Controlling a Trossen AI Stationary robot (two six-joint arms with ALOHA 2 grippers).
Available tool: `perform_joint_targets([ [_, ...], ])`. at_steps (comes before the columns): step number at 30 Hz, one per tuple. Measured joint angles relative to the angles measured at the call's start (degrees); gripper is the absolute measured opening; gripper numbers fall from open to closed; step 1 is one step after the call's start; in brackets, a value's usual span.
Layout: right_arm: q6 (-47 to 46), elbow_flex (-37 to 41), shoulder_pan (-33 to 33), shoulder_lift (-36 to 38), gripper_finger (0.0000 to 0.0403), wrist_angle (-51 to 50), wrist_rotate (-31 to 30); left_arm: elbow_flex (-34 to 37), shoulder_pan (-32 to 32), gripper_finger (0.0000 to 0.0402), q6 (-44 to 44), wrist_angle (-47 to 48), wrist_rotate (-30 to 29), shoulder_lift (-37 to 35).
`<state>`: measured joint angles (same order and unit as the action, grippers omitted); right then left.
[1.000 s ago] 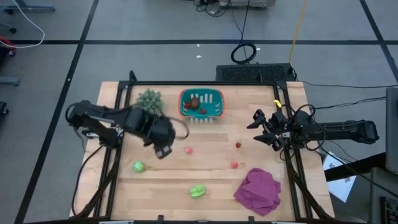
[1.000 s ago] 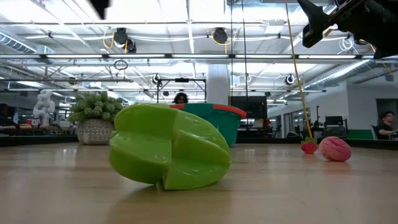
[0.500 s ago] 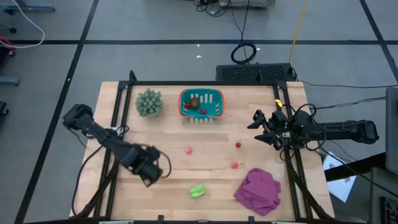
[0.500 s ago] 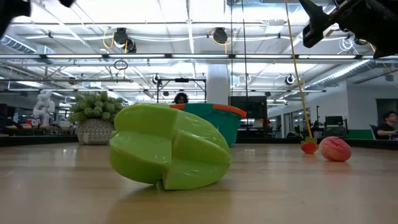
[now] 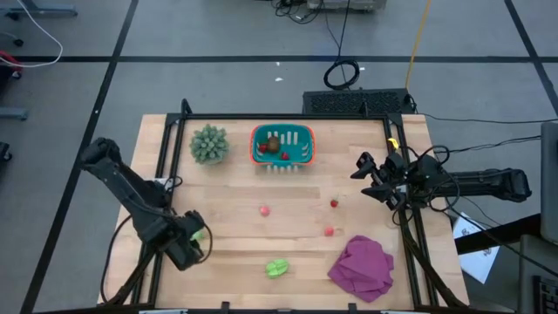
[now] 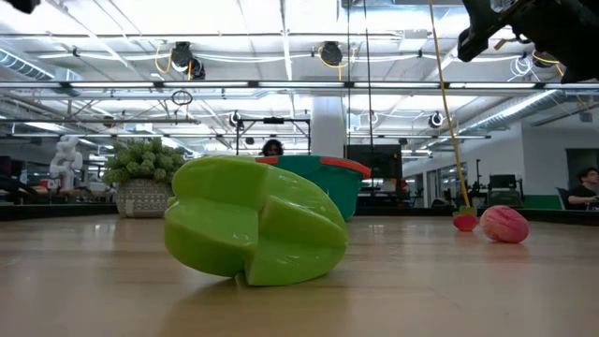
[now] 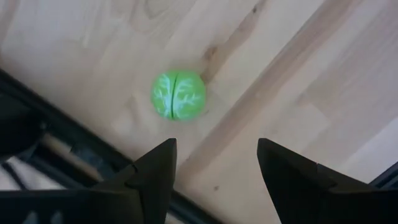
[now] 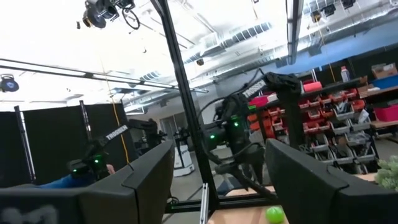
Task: Pick and placing Produce into tupperware
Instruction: Put the green cabbage into the blue basket
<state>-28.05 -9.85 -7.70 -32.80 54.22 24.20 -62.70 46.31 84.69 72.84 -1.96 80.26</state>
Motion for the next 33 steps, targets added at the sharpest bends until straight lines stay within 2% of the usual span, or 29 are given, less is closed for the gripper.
perform_joint_targets([
  [8, 1.44, 0.0, 0.0, 0.0, 0.0242, -0.01, -0.08, 16.88, -1.98, 0.023, 3.62, -11.68, -2.48, -13.29],
  [12, 1.95, 0.0, 0.0, 0.0, 0.0242, -0.01, -0.1, 21.58, -2.96, 0.023, 5.04, -14.4, -2.37, -17.02],
  [23, 4.43, 0.0, 0.0, 0.0, 0.0242, -0.3, -0.1, 22.28, -3.22, 0.023, 6.96, -18.55, -2.11, -14.58],
  [33, 3.94, 0.0, 0.0, -0.02, 0.0242, -0.72, -0.1, 22.28, -3.22, 0.023, 6.59, -17.32, -0.49, -10.01],
])
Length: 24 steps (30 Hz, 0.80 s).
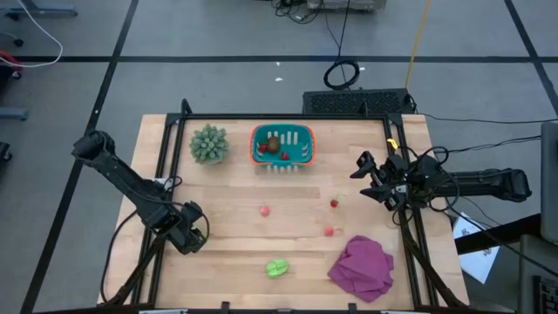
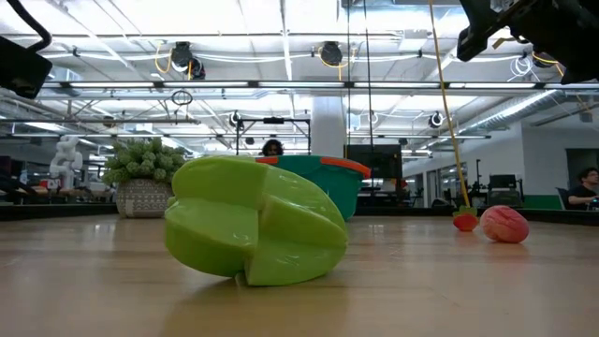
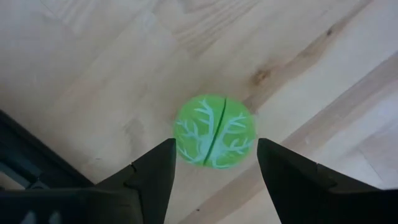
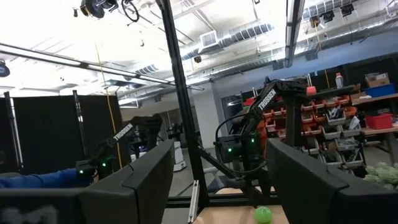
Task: Pick and placing Produce into tupperware
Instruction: Put the green cabbage into the blue basket
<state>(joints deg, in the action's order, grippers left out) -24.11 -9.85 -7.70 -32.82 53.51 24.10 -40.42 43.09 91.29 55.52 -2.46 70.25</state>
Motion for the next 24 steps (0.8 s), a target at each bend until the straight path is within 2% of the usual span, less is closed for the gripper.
perform_joint_targets([
  [24, -0.47, 0.0, 0.0, 0.0, 0.0242, -0.08, 0.01, 0.0, 0.0, 0.0231, -3.69, 0.37, -0.62, -0.01],
])
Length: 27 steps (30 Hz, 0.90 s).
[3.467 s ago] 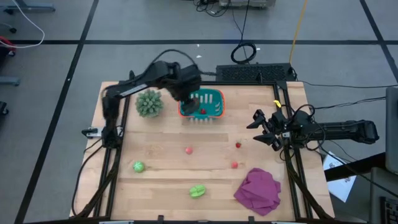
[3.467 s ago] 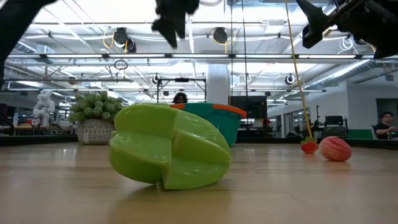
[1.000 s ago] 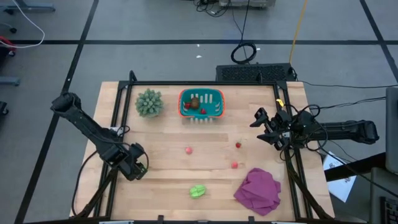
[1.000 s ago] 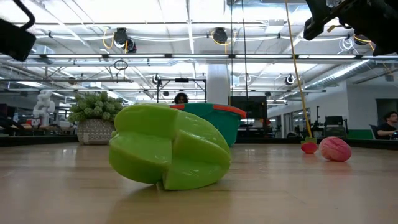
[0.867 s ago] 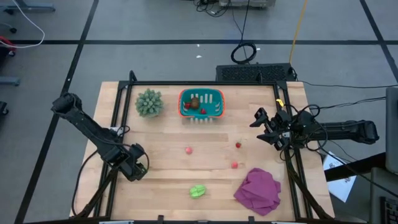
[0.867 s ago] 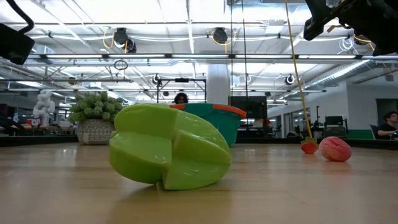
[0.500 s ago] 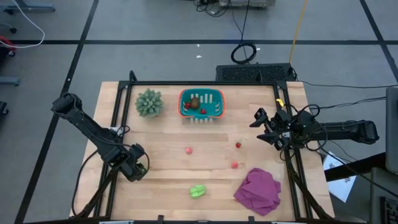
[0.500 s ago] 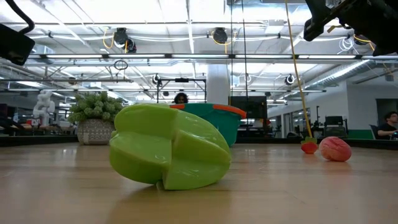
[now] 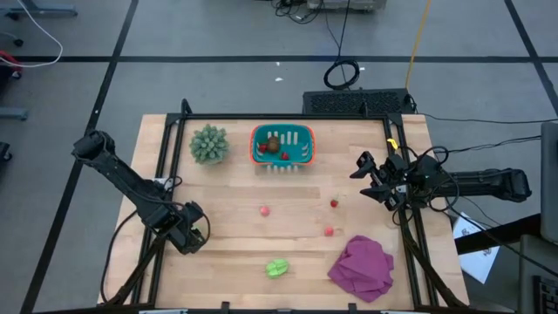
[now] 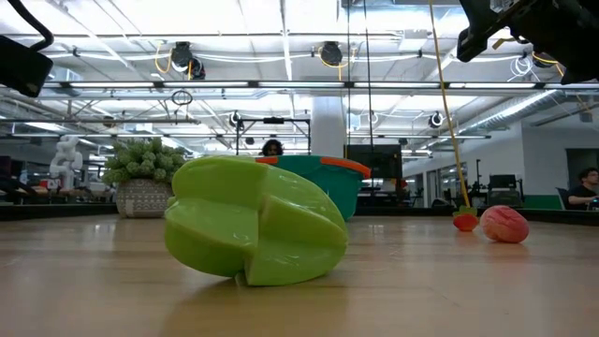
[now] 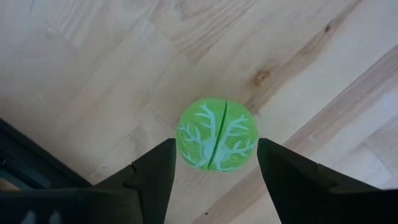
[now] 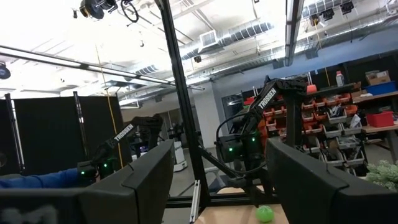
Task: Pick and placing Produce into tupperware
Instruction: Put the green cabbage into the blue basket
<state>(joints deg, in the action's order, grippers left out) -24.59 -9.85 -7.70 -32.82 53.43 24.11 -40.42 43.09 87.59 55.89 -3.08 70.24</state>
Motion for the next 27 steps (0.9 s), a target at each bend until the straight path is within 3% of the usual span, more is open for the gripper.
perform_joint_targets([
  [14, 0.16, 0.0, 0.0, 0.0, 0.0242, 0.0, 0.01, 0.0, 0.0, 0.0328, -0.07, 0.24, -0.56, 0.0],
  [21, 0.16, 0.0, 0.0, 0.0, 0.0242, 0.0, 0.01, 0.1, 0.04, 0.0324, 0.16, -1.62, -0.56, 0.0],
  [27, 0.18, 0.0, -0.02, 0.0, 0.0242, 0.0, 0.01, 5.39, 0.11, 0.0322, 2.19, -8.15, 1.83, 0.0],
])
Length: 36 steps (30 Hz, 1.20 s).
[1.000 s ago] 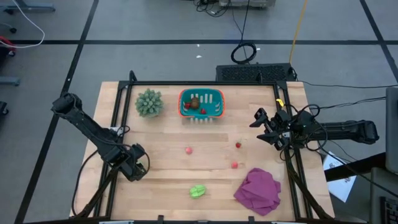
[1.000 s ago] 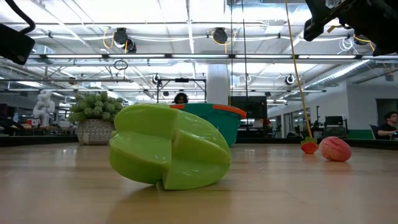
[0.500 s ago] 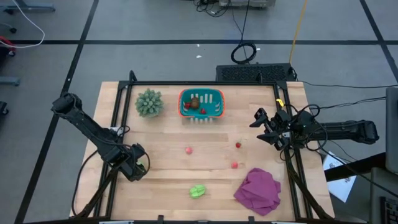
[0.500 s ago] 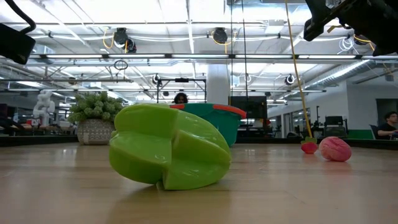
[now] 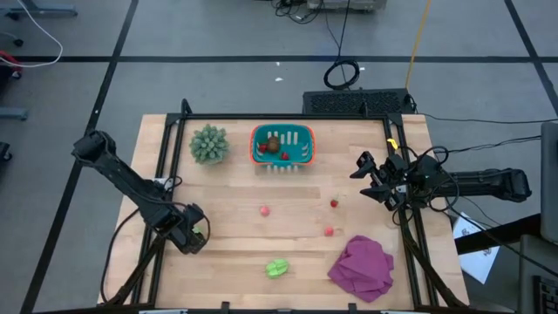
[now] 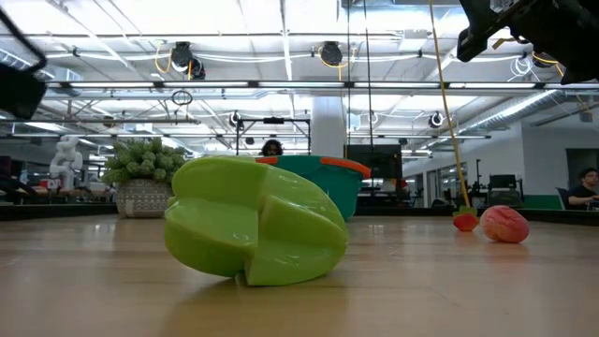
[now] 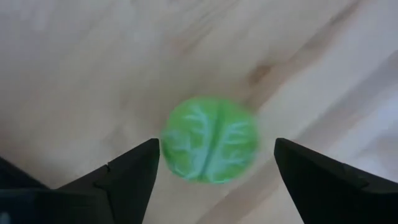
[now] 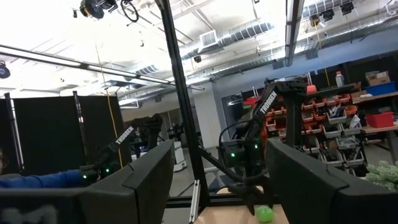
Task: Pick and placing Produce into tupperware
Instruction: Put the green cabbage into the blue basket
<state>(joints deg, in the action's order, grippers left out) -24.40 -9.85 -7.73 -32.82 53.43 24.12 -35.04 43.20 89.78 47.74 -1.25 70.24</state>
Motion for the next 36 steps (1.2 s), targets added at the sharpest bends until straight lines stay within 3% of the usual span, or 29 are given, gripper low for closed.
perform_joint_targets([
  [4, -0.41, 0.0, 0.0, 0.0, 0.0242, 0.17, 0.02, 3.53, 0.04, 0.0328, 3.79, -0.36, 3.31, 0.0],
  [9, -0.39, 0.0, 0.0, 0.0, 0.0242, 0.31, 0.0, 5.96, 0.04, 0.0329, 3.73, -6.78, 3.46, -0.11],
  [20, -0.2, 0.0, 0.0, 0.02, 0.0242, 0.76, -0.07, 5.78, 0.04, 0.0311, 3.05, -6.47, 2.88, -0.07],
  [36, 0.0, 0.0, 0.0, 0.0, 0.0242, 0.76, -0.22, 5.78, -0.09, 0.0331, 2.53, -6.86, 1.98, -0.04],
])
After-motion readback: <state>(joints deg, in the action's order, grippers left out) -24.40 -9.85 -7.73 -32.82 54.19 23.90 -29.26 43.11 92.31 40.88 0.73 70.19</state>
